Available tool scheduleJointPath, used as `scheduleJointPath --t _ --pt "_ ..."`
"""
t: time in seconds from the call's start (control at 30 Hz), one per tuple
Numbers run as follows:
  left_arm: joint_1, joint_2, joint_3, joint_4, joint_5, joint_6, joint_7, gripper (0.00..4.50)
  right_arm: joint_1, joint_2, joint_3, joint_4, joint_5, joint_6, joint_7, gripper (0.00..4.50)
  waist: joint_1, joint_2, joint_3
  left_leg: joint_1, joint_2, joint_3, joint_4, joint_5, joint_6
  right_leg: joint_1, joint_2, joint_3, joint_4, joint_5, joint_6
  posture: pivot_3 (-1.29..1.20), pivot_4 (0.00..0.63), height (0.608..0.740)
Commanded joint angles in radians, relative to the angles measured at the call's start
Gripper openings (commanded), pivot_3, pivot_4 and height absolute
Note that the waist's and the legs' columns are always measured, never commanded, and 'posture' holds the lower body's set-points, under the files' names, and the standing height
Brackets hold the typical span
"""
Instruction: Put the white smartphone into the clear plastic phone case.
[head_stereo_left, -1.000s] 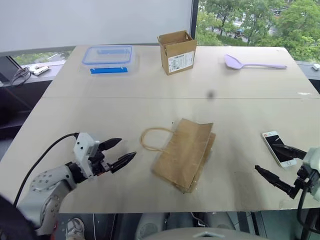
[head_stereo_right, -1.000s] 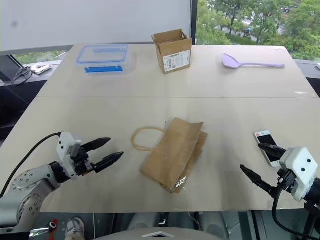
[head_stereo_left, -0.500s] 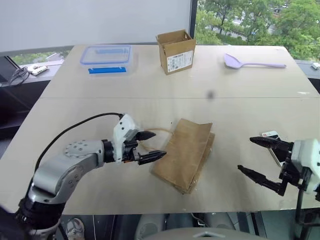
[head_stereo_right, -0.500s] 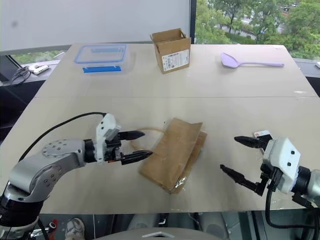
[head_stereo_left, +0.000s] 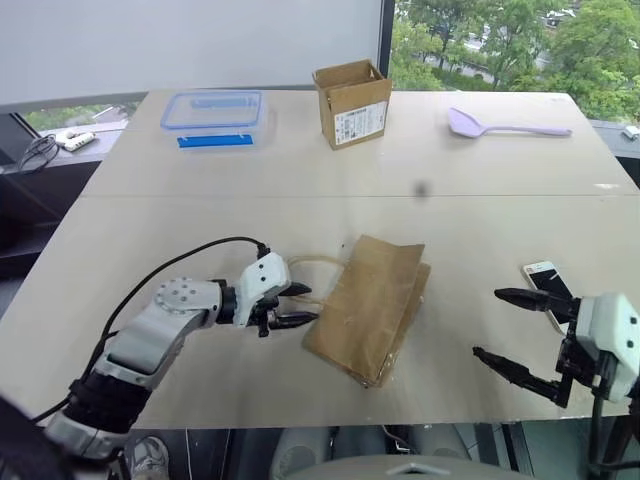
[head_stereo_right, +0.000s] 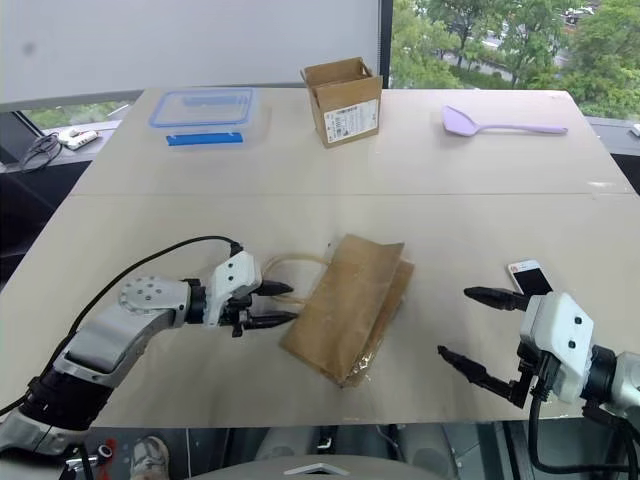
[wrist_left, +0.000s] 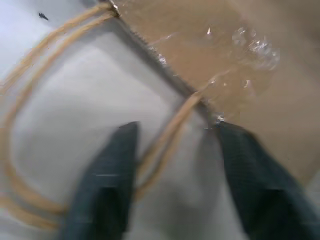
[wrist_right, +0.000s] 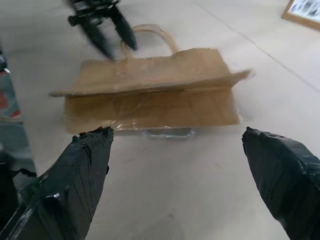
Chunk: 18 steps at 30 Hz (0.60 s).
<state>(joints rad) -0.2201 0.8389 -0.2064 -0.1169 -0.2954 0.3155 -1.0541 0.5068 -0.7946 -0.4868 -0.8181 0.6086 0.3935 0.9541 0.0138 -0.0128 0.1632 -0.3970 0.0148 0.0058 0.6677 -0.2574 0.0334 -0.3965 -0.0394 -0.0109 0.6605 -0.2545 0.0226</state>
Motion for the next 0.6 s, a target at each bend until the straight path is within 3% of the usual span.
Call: scheduleJointPath --t 0.03,0.1,0.3,0.43,0.6 --pt "0.005 -0.015 -0.061 0.062 0.083 -0.081 -0.043 0.41 0.005 0.008 -0.005 -0.012 -0.012 -0.033 0.004 4.5 0.001 0.0 0.0 0.0 0.0 0.0 0.0 0.0 0.0 0.0 0.0 0.0 0.0 0.0 0.0 0.0 0.15 0.74" --pt "0.008 -0.023 -0.062 0.08 0.104 -0.115 -0.046 0.04 0.008 0.013 -0.003 -0.014 -0.016 -0.036 0.0 4.5 0.001 0.0 0.0 0.0 0.0 0.0 0.0 0.0 0.0 0.0 0.0 0.0 0.0 0.0 0.0 0.0 0.15 0.74" --pt "0.029 -0.082 0.103 0.12 0.008 -0.062 0.039 0.04 -0.001 0.025 0.017 -0.024 -0.034 -0.038 -0.024 4.5 0.001 0.001 -0.001 0.0 0.0 0.001 0.0 0.0 0.001 0.0 -0.001 0.0 0.0 0.002 0.003 0.0 0.15 0.74" --pt "-0.018 -0.093 0.268 0.267 -0.03 -0.014 0.156 0.04 -0.047 0.028 0.061 -0.013 -0.05 -0.027 -0.063 4.5 0.0 -0.001 0.0 0.0 0.001 0.0 0.001 0.0 0.001 0.0 -0.001 -0.001 0.001 0.0 0.007 0.0 0.15 0.74" --pt "-0.093 -0.059 0.347 0.478 0.008 -0.027 0.244 0.04 -0.151 0.014 0.14 0.034 -0.055 0.041 -0.12 4.5 -0.007 -0.001 0.0 0.003 0.005 0.0 0.001 0.0 0.0 0.0 0.004 -0.001 0.002 0.001 0.006 0.0 0.15 0.74"
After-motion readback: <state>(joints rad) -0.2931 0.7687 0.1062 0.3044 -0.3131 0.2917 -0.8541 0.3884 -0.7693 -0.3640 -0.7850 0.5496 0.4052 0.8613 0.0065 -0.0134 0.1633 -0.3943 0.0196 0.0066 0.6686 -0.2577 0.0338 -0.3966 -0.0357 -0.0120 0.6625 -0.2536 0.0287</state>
